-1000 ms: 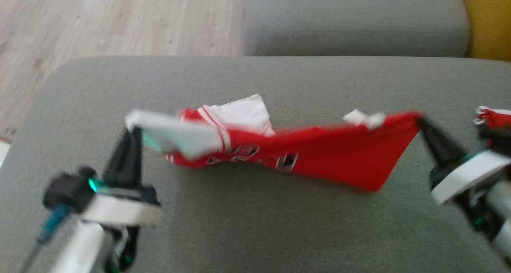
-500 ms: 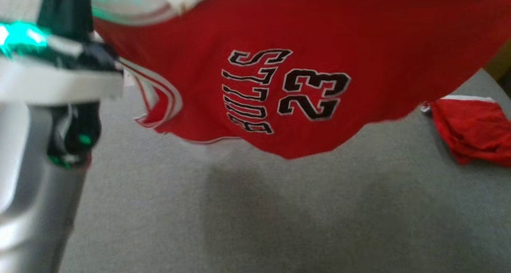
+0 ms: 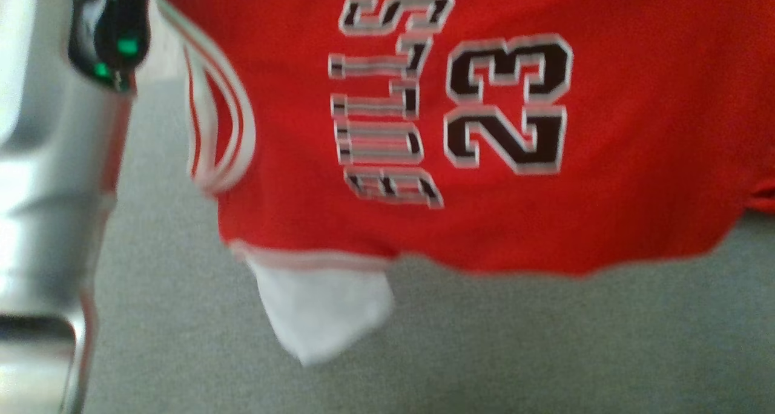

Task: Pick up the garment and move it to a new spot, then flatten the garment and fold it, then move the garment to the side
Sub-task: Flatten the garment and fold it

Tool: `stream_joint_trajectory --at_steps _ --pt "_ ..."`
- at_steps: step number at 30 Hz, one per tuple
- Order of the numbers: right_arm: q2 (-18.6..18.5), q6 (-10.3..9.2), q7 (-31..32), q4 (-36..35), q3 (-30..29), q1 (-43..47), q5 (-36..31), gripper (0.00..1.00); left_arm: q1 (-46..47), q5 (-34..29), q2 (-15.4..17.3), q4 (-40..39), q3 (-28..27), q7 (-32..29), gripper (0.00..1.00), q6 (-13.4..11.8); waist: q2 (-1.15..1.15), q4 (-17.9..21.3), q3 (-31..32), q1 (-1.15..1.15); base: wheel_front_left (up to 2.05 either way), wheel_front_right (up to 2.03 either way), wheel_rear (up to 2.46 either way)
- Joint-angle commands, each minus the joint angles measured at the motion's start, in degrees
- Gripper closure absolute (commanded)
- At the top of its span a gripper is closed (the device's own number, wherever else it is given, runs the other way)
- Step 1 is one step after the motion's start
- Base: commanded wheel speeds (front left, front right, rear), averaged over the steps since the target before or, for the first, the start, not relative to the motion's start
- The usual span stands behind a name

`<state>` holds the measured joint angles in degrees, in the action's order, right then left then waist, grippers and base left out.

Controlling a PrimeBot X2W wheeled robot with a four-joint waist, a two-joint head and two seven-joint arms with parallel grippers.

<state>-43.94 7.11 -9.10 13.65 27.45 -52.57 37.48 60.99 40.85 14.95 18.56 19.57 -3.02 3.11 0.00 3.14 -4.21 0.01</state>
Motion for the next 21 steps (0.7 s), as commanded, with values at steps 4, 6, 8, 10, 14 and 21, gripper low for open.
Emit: stream_joint_trajectory --at_steps 4,6,8,10,14,21 --pt "2.60 0.37 -3.15 6.58 3.93 -10.11 -0.63 1.00 13.26 -4.20 0.78 8.12 -0.02 3.96 1.00 1.16 0.00 -0.83 -8.79 -0.01 0.00 0.00 0.00" --pt "3.76 0.37 -4.56 9.94 4.54 -14.82 -1.10 1.00 18.13 -5.89 0.13 11.89 0.35 6.83 1.00 1.41 0.00 -1.03 -11.00 -0.01 0.00 0.00 0.00" --pt "4.80 0.37 -5.49 12.58 3.92 -19.18 -1.59 1.00 22.80 -7.27 -0.55 15.11 0.51 10.15 1.00 1.67 0.00 -1.40 -12.92 -0.01 0.00 0.00 0.00" --pt "5.33 0.37 -5.81 14.25 2.69 -22.36 -2.47 1.00 26.34 -8.09 -1.34 17.97 0.54 13.50 1.00 1.99 0.00 -1.96 -14.16 -0.01 0.00 0.00 0.00" --pt "5.50 0.37 -5.87 13.84 -0.57 -23.33 -4.62 1.00 28.94 -7.62 -2.92 21.23 0.37 16.61 1.00 3.09 0.00 -3.32 -16.13 -0.01 0.00 0.00 0.00" --pt "5.81 0.37 -5.88 15.61 -0.36 -13.94 -5.03 1.00 17.90 -5.67 -3.20 20.36 3.40 17.74 1.00 4.22 0.00 -5.16 -17.75 -0.01 0.00 0.00 0.00"
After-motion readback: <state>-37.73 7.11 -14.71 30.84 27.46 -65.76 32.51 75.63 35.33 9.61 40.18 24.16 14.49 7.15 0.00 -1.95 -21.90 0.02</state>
